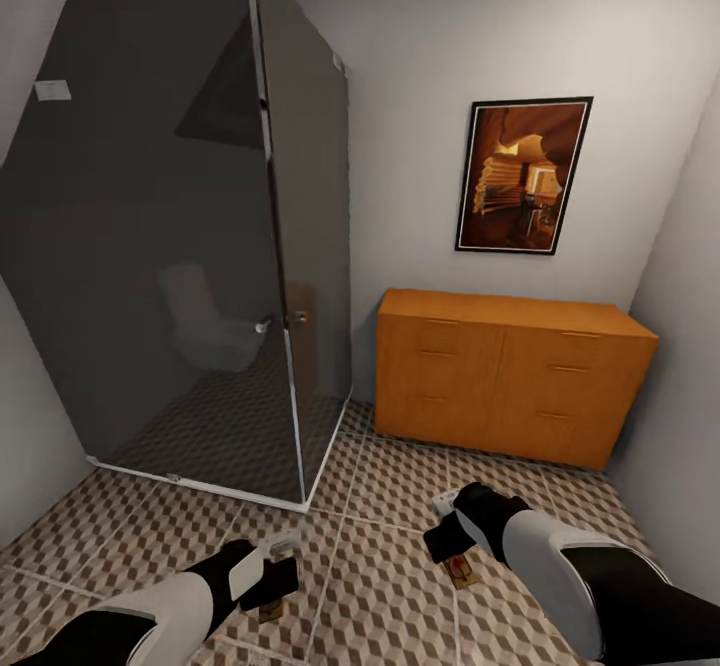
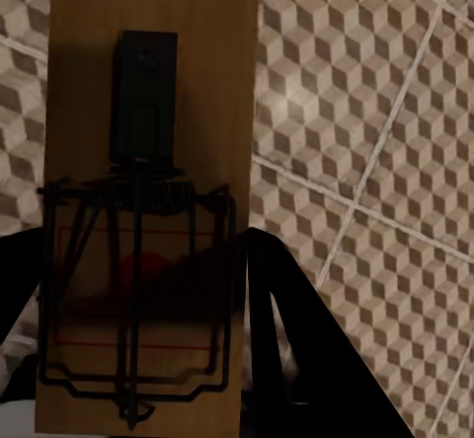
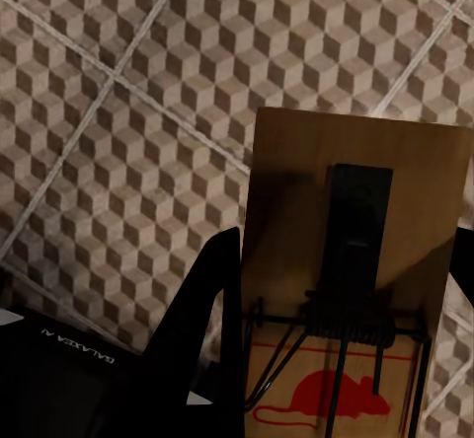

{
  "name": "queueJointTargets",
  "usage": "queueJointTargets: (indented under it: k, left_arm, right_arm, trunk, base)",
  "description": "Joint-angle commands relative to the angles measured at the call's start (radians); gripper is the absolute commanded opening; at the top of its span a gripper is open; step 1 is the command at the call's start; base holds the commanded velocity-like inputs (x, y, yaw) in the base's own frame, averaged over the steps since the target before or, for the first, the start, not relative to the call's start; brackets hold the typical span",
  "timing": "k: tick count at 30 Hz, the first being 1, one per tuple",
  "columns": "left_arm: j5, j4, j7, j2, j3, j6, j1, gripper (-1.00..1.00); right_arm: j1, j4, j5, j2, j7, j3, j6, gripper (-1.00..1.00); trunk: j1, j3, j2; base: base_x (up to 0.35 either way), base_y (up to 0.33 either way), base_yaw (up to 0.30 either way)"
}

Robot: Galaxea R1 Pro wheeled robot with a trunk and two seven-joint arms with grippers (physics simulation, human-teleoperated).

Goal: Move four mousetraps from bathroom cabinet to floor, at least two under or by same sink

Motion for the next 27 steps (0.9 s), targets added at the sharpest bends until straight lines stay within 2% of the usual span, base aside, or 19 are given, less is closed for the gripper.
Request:
queueJointTargets:
  k: [1,9,11,12,16,27]
  left_arm:
    - [0.007,-0.001,0.001,0.001,-0.008,0.004,-0.001,-1.00]
    - [0.020,-0.001,0.001,0.011,-0.008,0.003,-0.001,-1.00]
    - [0.046,-0.001,0.001,0.029,-0.008,0.003,-0.001,-1.00]
    - [0.077,-0.001,0.000,0.044,-0.008,0.004,-0.001,-1.00]
    - [0.104,-0.001,0.000,0.058,-0.008,0.005,-0.001,-1.00]
    - [0.112,0.000,-0.001,0.063,-0.008,0.006,-0.001,-1.00]
  right_arm:
    - [-0.001,0.001,0.008,0.000,0.005,-0.001,0.001,-1.00]
    - [-0.001,0.001,0.010,0.016,0.005,-0.001,0.001,-1.00]
    - [-0.001,0.001,0.009,0.017,0.005,-0.001,0.003,-1.00]
    - [-0.001,0.001,0.008,0.019,0.005,-0.001,0.004,-1.00]
    - [-0.001,0.001,0.008,0.033,0.005,-0.001,0.004,-1.00]
    - [0.003,0.001,0.011,0.047,0.004,-0.001,0.002,-1.00]
  trunk:
    - [0.000,-0.001,-0.001]
    - [0.000,-0.001,-0.001]
    - [0.000,-0.001,-0.001]
    - [0.000,-0.001,-0.001]
    - [0.000,-0.001,-0.001]
    - [0.000,-0.001,-0.001]
  base:
    - [0.000,0.000,0.277]
    - [0.000,0.000,0.278]
    - [0.000,0.000,0.278]
    - [0.000,0.000,0.282]
    - [0.000,0.000,0.285]
    - [0.000,0.000,0.295]
